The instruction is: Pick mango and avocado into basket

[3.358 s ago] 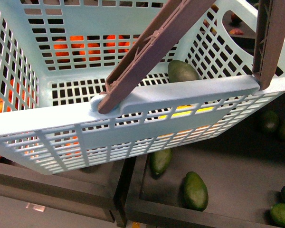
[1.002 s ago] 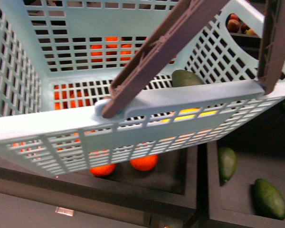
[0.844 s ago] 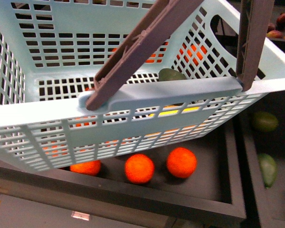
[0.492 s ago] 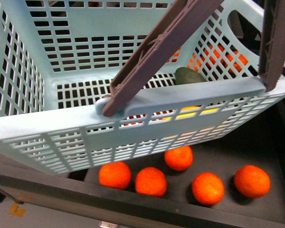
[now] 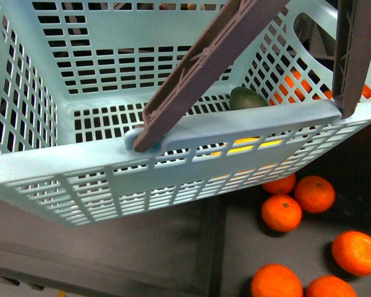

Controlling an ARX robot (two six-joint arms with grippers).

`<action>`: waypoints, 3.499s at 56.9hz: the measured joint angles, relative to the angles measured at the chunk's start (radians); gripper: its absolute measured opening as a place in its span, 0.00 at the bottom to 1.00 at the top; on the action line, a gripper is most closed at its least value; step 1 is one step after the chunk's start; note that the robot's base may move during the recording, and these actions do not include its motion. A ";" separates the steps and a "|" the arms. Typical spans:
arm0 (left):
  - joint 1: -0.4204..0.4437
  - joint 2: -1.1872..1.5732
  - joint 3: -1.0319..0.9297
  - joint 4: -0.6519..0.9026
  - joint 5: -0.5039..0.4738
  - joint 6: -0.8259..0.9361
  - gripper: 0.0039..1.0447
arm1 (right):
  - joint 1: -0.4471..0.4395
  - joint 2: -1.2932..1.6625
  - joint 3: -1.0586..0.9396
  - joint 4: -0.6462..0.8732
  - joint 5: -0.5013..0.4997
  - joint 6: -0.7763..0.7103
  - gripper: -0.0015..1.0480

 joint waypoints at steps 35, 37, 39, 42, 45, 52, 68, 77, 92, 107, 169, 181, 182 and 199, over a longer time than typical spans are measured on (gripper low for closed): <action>0.069 0.045 -0.043 0.042 -0.842 -0.692 0.05 | -0.002 0.000 0.000 0.000 0.003 0.000 0.93; 0.083 0.058 -0.047 0.053 -0.821 -0.710 0.05 | -0.002 0.000 0.000 0.000 0.002 0.000 0.93; 0.099 0.079 -0.049 0.068 -0.790 -0.727 0.05 | -0.002 0.000 0.000 0.000 0.000 0.000 0.93; 0.117 0.113 -0.049 0.089 -0.752 -0.739 0.05 | -0.002 0.000 0.000 0.000 -0.005 0.000 0.93; 0.146 0.169 -0.049 0.130 -0.698 -0.741 0.05 | -0.002 0.000 0.000 0.000 -0.004 0.000 0.93; 0.179 0.275 -0.004 0.152 -0.612 -0.719 0.05 | -0.002 0.000 0.000 0.000 -0.001 0.000 0.93; 0.240 0.498 0.201 0.220 -0.479 -0.629 0.05 | -0.002 0.000 0.000 0.000 -0.002 0.000 0.93; 0.255 0.594 0.275 0.219 -0.420 -0.582 0.05 | -0.002 0.000 0.000 0.000 -0.001 0.000 0.93; 0.227 0.560 0.103 0.304 -0.396 -0.574 0.05 | -0.002 0.000 0.000 0.000 -0.002 0.000 0.93; 0.227 0.494 -0.005 0.329 -0.410 -0.643 0.45 | -0.002 0.000 0.000 0.000 -0.001 0.000 0.93; 0.381 -0.365 -1.225 1.474 -0.278 0.917 0.03 | -0.002 0.000 0.000 0.000 -0.001 0.000 0.93; 0.431 -0.523 -1.341 1.438 -0.212 0.925 0.03 | -0.002 0.000 0.000 0.000 -0.001 0.000 0.93; 0.442 -0.534 -1.351 1.435 -0.204 0.927 0.03 | -0.002 0.000 0.000 0.000 -0.001 0.000 0.93; 0.468 -0.796 -1.484 1.306 -0.196 0.932 0.03 | -0.002 0.000 0.000 0.000 -0.001 0.000 0.93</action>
